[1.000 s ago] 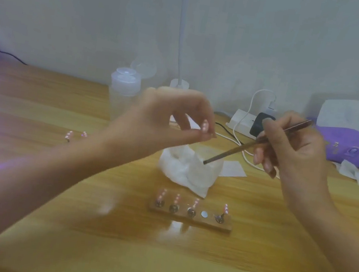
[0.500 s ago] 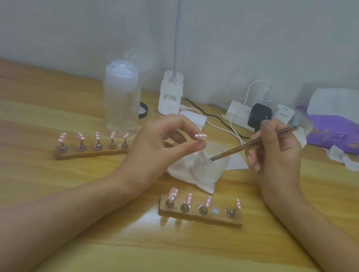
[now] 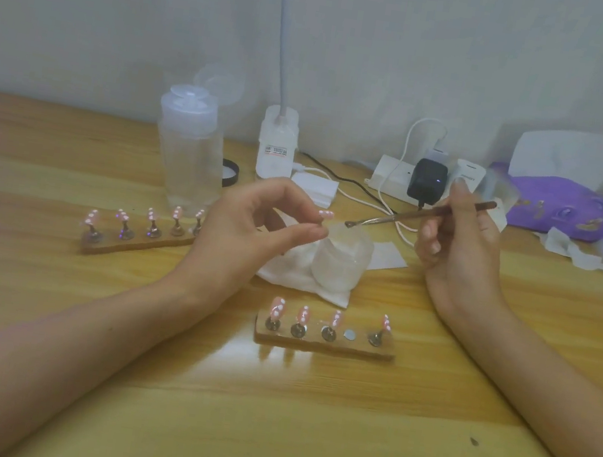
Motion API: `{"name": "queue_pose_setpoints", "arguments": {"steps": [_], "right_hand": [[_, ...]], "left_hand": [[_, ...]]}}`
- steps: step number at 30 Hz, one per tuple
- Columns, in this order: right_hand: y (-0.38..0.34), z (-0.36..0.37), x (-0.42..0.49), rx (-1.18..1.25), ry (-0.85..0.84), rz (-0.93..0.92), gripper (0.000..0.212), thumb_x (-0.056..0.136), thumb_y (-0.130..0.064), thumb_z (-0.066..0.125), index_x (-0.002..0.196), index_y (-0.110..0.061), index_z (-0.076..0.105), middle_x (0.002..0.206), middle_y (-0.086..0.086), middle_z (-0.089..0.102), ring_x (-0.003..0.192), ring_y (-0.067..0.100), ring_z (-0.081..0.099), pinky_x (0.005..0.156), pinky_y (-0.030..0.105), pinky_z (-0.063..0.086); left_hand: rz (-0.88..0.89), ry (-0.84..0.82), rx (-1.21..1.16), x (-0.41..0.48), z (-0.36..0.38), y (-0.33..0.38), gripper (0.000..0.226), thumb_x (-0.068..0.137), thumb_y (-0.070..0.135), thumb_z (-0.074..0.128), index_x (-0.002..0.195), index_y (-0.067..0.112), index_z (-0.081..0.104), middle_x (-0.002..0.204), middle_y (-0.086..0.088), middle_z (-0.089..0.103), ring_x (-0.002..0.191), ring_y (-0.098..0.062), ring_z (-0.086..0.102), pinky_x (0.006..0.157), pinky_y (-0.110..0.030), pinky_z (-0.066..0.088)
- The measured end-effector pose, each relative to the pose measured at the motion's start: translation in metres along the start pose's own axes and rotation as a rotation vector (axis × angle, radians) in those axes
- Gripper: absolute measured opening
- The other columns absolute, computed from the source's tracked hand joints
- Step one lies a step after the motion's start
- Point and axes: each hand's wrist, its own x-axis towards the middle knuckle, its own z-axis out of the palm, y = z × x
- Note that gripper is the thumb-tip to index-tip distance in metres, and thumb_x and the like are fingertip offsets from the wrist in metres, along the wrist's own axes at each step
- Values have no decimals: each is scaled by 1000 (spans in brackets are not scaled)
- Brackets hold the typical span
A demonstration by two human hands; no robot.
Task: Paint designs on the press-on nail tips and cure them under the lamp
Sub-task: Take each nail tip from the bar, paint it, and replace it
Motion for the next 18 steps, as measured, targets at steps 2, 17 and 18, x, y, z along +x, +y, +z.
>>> {"name": "queue_pose_setpoints", "arguments": {"steps": [2,17,18], "right_hand": [[0,0,0,43,6,21,41,100,-27,57,59,-22,60,48,-3,54,39,7,45,38,16,33],[2,0,1,0,13,34,43,100,-27,56,58,-25,64,51,-5,58,42,7,49,37,16,34],[2,0,1,-6,7,30,48,100,-27,56,53,-26,64,51,-5,58,42,7,48,37,16,34]], "left_hand": [[-5,3,34,-2,-1,1,6,84,22,78,83,22,71,91,14,73,64,-4,58,62,-16,48],[-30,-6,181,-4,-3,2,10,84,22,79,87,29,72,91,16,73,69,-6,62,64,-11,48],[-34,-7,175,-4,-4,1,10,84,21,79,86,28,72,89,16,72,67,-6,60,60,-10,46]]}}
